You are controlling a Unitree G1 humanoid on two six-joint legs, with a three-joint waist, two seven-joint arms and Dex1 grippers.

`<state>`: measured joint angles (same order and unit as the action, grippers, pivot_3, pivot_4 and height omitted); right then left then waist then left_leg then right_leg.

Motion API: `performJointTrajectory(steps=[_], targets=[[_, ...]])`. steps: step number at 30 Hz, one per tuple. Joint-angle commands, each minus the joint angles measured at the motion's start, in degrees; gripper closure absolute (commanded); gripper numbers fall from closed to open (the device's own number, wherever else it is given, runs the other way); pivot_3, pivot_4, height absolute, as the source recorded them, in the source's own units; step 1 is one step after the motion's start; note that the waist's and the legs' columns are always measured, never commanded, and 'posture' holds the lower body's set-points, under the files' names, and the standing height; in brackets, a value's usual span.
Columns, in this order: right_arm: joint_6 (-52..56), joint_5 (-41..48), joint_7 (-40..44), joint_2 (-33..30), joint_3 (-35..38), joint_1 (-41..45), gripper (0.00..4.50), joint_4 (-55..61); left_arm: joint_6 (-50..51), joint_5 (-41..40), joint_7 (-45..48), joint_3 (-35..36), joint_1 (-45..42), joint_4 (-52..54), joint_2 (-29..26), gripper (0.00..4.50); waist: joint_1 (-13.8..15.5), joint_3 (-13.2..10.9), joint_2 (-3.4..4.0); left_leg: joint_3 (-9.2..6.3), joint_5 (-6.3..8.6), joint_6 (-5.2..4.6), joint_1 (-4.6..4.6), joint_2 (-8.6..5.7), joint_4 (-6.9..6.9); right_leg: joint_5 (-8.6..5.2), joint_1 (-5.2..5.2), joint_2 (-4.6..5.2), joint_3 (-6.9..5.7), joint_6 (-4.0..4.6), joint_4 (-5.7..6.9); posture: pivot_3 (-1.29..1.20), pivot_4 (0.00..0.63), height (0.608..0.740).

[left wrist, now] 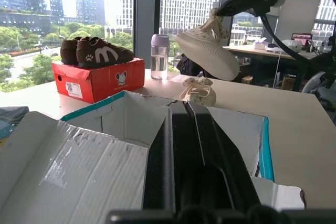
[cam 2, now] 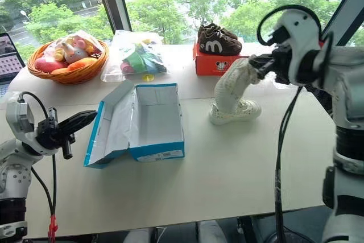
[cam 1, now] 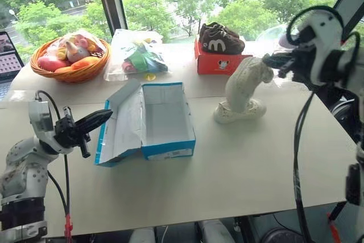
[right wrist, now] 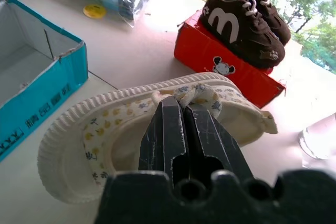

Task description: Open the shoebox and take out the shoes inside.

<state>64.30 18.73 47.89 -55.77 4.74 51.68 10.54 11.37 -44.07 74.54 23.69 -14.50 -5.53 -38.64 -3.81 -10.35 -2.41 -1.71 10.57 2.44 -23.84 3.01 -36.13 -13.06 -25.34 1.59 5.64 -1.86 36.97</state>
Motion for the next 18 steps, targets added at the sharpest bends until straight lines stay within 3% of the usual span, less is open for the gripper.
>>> performJointTrajectory(steps=[1, 6, 10, 18], targets=[[0.5, 1.8, 0.0, -2.7, 4.0, -1.4, 4.46, 3.8, -0.4, 0.0, 0.6, 0.3, -1.4, -0.1, -0.7, 4.5, -0.2, 0.0, 0.01, 0.0, 0.0, 0.0, 0.0, 0.0, -0.04, 0.0, 0.0, 0.0, 0.0, 0.0, 0.01, 0.0, 0.15, 0.74], [2.1, 1.9, -2.6, -2.9, 4.6, -7.2, 4.46, 5.4, -0.3, 0.3, 1.2, -0.2, -2.1, -0.9, -0.7, 4.5, -0.2, 0.0, 0.01, 0.03, 0.0, 0.0, 0.1, 0.01, -0.07, 0.02, 0.06, -0.02, 0.04, 0.0, 0.07, 0.0, 0.15, 0.74], [1.3, -1.2, -6.3, -2.6, 0.3, -13.0, 4.46, 3.9, -0.3, 0.6, 1.7, -0.7, -2.6, -1.5, -0.6, 4.5, -0.1, 0.0, 0.01, 0.07, 0.0, 0.0, 0.08, 0.0, -0.11, 0.03, 0.07, -0.01, 0.08, -0.03, 0.06, 0.0, 0.15, 0.74], [0.6, -1.7, -9.8, -1.4, 1.0, -15.7, 4.46, 0.7, -0.1, 0.8, 1.9, -0.5, -2.7, -1.6, -0.7, 4.5, -0.1, 0.0, 0.03, 0.08, 0.0, 0.0, 0.07, -0.03, -0.14, 0.05, 0.08, 0.02, 0.09, -0.07, 0.05, 0.0, 0.15, 0.74]])
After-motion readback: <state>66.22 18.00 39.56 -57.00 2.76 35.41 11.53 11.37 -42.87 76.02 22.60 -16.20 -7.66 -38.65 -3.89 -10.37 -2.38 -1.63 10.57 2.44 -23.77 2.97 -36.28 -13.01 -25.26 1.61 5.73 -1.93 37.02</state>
